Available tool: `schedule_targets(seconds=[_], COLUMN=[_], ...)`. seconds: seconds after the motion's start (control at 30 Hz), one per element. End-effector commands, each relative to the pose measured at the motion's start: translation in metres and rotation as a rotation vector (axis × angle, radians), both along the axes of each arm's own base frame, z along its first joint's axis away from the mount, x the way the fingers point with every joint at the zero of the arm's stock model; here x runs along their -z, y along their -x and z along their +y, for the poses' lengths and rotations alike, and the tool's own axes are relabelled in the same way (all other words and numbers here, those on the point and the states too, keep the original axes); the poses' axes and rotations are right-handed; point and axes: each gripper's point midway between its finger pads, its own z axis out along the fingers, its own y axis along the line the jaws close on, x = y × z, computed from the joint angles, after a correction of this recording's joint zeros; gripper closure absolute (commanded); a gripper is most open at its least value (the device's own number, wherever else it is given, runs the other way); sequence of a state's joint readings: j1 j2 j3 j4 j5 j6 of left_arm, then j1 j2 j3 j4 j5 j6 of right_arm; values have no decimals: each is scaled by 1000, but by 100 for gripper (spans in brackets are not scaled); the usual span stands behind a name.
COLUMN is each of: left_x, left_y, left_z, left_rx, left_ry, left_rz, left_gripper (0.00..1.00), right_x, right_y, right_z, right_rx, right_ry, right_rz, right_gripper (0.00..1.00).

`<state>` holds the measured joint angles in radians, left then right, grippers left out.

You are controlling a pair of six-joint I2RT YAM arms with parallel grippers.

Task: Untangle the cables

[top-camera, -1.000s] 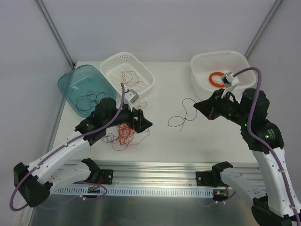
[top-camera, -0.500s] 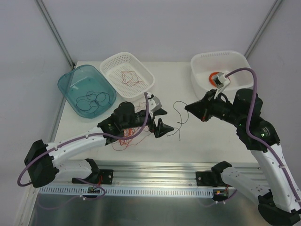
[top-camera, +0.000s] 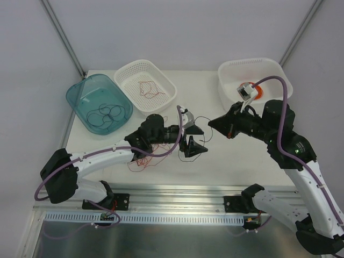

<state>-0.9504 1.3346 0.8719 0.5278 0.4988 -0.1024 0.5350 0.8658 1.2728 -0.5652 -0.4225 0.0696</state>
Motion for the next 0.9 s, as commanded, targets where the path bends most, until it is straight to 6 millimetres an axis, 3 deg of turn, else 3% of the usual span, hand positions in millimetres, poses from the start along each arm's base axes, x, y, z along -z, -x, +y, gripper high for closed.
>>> schedule_targets(seconds=[0.0, 0.1, 0.23, 0.27, 0.33, 0.37, 0.4, 0.63, 0.73, 0.83, 0.87], left_x=[-40, -37, -31, -30, -28, -27, -27, -27, -31, -36, -35], left_y=[20, 23, 22, 22, 19, 18, 16, -8, -28, -45, -50], left_z=[-10, -14, -17, -18, -18, -17, -16, 4, 20, 39, 44], left_rx=[119, 147, 150, 148, 131, 121, 104, -53, -160, -237, -258], left_ry=[120, 117, 110, 108, 107, 105, 105, 72, 64, 40, 16], left_rz=[-39, -6, 30, 32, 39, 42, 42, 53, 72, 67, 71], left_gripper=[23, 25, 39, 54, 71, 92, 99, 100, 100, 100, 100], right_x=[-16, -15, -15, -15, -13, -11, -10, 15, 28, 34, 38], right_y=[-3, -4, -5, -5, -7, -7, -7, -9, -7, -3, -1], right_z=[3, 4, 6, 5, 4, 3, 3, -13, -19, -24, -26], right_rx=[-6, -12, -18, -17, -9, -7, -3, 56, 69, 70, 73], right_ry=[-23, -20, -14, -11, 0, 5, 10, 95, 130, 147, 154], right_rz=[-50, -48, -53, -54, -59, -58, -57, -47, -38, -40, -38], right_gripper=[99, 99, 99, 99, 99, 99, 99, 99, 87, 56, 39])
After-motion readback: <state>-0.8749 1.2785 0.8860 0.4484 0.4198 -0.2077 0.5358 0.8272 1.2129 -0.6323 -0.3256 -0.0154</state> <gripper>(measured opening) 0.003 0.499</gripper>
